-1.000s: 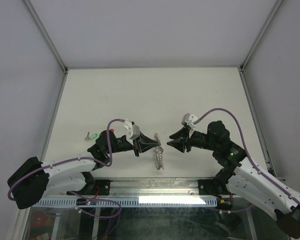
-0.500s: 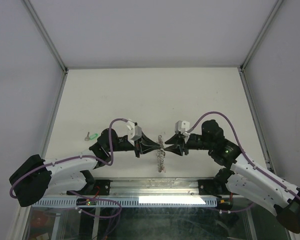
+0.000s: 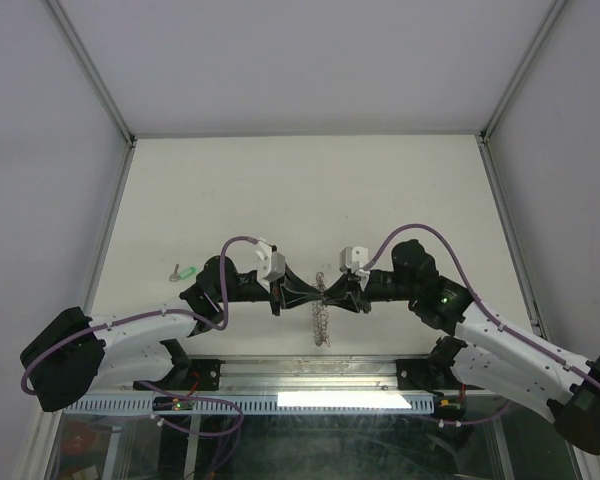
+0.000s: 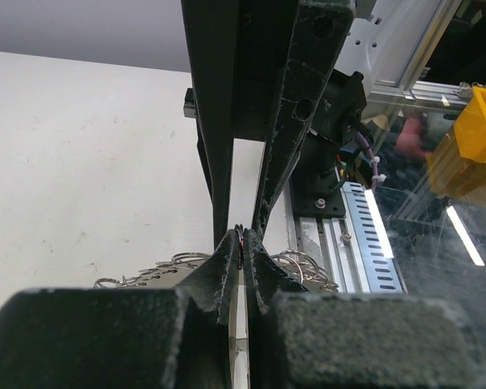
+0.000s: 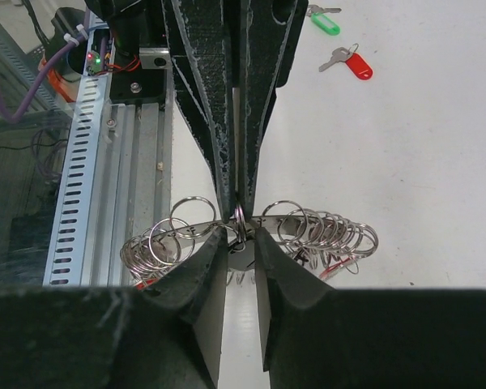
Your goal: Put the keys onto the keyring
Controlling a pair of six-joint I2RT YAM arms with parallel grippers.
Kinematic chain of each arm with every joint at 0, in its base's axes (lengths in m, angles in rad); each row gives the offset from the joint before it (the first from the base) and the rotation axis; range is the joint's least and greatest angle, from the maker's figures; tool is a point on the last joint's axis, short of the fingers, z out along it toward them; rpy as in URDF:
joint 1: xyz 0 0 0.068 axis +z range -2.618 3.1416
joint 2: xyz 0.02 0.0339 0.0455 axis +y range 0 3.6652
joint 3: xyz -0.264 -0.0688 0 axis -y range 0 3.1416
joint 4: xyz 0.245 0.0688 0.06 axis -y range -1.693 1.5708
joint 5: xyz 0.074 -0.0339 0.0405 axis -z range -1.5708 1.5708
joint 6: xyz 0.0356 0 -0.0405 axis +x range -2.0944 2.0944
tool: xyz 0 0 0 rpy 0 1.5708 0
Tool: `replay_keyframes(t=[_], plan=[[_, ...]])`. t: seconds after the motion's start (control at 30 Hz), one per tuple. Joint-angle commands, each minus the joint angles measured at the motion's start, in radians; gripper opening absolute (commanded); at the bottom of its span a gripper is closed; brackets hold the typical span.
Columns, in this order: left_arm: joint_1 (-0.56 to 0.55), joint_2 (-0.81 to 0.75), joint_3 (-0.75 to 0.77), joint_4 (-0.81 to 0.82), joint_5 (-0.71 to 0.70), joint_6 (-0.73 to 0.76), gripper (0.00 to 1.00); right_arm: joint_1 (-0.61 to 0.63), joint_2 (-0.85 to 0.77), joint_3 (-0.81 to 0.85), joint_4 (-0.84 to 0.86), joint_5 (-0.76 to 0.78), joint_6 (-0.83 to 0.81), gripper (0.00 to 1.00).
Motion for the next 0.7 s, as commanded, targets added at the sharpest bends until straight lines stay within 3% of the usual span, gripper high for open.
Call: replay_keyframes(t=[0.0,0.2,0.33,0.37,0.47,0.67], plan=[[0.006,-0.002,0.055,0.095,0.029,-0.010,0.00,0.013,0.008,0.048,0.058,-0.005,-0.020,0.20],[0.007,-0.002,0.057,0.093,0.029,-0.011,0.00,0.020,0.007,0.074,0.023,0.002,-0.034,0.02],[0.007,-0.002,0.061,0.077,0.030,-0.004,0.00,0.021,0.011,0.135,-0.079,0.018,-0.050,0.00],[0.007,-0.003,0.063,0.062,0.030,0.001,0.02,0.020,0.013,0.154,-0.116,0.026,-0.059,0.00],[0.007,-0.013,0.077,-0.003,0.032,0.036,0.23,0.020,0.036,0.224,-0.247,0.080,-0.066,0.00],[0.009,-0.049,0.126,-0.209,0.013,0.160,0.31,0.023,0.153,0.416,-0.570,0.175,-0.066,0.00]])
